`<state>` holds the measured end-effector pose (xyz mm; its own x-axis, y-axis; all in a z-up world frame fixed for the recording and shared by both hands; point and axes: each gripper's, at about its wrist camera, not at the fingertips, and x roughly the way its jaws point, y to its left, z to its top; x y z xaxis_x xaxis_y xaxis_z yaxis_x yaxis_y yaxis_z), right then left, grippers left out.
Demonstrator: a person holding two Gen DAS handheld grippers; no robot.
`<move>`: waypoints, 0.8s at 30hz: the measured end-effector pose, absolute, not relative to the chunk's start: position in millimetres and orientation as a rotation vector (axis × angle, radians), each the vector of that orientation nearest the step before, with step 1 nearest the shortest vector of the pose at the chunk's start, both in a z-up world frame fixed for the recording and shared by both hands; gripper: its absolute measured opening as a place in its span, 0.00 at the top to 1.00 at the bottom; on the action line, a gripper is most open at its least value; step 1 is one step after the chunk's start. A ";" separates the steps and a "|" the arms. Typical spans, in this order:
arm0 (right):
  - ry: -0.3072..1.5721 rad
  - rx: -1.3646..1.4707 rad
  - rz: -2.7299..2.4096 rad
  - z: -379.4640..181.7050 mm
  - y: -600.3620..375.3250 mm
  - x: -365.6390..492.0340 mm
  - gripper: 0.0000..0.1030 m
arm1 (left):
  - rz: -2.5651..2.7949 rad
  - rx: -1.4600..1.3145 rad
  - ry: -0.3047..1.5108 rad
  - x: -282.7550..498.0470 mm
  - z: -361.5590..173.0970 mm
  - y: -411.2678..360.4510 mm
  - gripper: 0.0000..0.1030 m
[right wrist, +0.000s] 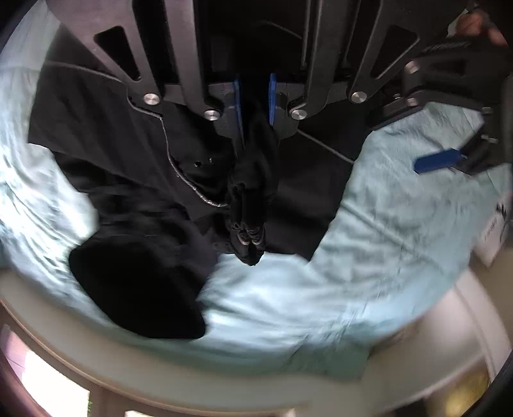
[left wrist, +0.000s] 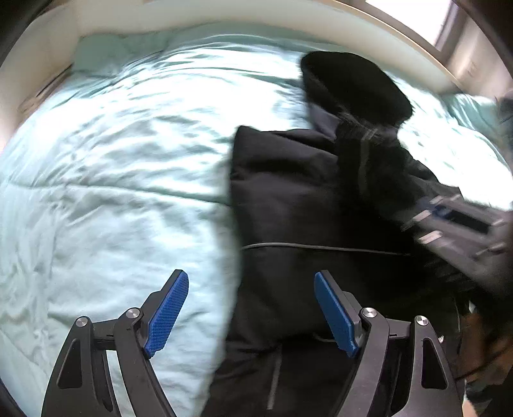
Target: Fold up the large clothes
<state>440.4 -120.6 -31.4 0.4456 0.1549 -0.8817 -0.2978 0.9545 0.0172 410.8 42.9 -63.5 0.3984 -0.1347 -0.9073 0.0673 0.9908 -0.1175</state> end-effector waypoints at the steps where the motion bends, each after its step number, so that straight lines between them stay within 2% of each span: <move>1: 1.124 -0.158 0.285 -49.1 -113.3 447.5 0.76 | -0.120 -0.086 1.159 410.4 -65.3 50.4 0.20; 4: 1.269 -0.117 0.294 -98.7 -111.2 464.2 0.70 | -0.111 -0.127 1.165 408.0 -67.8 65.0 0.20; 6: 1.285 -0.066 0.325 -110.2 -120.3 466.3 0.68 | -0.122 -0.139 1.166 409.2 -70.0 66.0 0.20; 9: 1.314 0.030 0.420 -97.6 -132.2 463.3 0.49 | -0.166 -0.155 1.167 413.4 -69.4 60.7 0.20; 11: 1.291 0.115 0.515 -71.9 -148.4 453.7 0.49 | -0.216 -0.174 1.164 423.2 -67.1 48.5 0.20; 14: 1.180 0.071 0.454 -38.5 -185.0 433.6 0.48 | -0.304 -0.195 1.157 437.8 -64.7 32.3 0.20; 18: 1.158 0.028 0.208 -32.4 -256.9 417.2 0.48 | -0.424 -0.237 1.175 466.5 -77.6 2.3 0.20; 20: 1.158 0.044 0.078 -34.7 -307.3 408.5 0.48 | -0.447 -0.299 1.221 483.2 -95.1 -6.7 0.25; 21: 1.163 0.054 0.030 -37.5 -325.1 403.2 0.48 | -0.446 -0.313 1.240 489.0 -102.3 -9.9 0.38; 22: 1.169 0.061 -0.006 -41.9 -337.0 400.1 0.48 | -0.454 -0.335 1.266 495.7 -111.4 -13.2 0.62; 23: 1.185 0.073 -0.051 -48.7 -353.1 395.8 0.48 | -0.470 -0.359 1.287 500.1 -117.7 -16.2 0.72; 24: 1.205 0.089 -0.079 -53.5 -366.2 394.7 0.48 | -0.464 -0.369 1.290 503.1 -121.0 -17.3 0.74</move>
<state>394.7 -366.2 -53.5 0.3558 -0.0135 -0.9345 0.1082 0.9938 0.0268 503.1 -17.3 -121.0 0.2082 -0.5238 -0.8260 0.1231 0.8518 -0.5091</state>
